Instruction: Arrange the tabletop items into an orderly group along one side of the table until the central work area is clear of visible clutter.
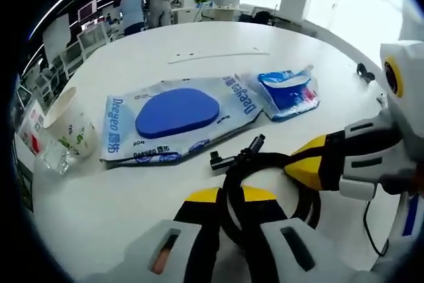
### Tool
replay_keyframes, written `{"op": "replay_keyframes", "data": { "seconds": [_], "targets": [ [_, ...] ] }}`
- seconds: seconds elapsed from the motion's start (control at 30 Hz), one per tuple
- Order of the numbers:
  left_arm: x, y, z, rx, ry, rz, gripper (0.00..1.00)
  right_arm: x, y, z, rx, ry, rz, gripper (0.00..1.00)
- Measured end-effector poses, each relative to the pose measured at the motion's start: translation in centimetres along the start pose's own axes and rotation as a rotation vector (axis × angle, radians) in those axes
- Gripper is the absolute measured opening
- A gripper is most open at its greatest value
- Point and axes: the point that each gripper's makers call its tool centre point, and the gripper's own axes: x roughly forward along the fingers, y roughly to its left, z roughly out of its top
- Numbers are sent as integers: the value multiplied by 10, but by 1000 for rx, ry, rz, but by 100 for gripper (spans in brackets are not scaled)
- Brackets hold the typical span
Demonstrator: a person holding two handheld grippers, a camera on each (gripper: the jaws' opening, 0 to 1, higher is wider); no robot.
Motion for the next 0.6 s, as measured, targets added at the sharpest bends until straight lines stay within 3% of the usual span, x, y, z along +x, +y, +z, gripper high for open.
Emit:
{"op": "replay_keyframes", "data": {
  "seconds": [0.43,0.6],
  "targets": [
    [2,1,2,3,-13,6,10,2,-1,1,-1,-18,2,5],
    [3,1,1,-15,-18,14,11,3,0,0,-68,-32,17,6]
  ]
}}
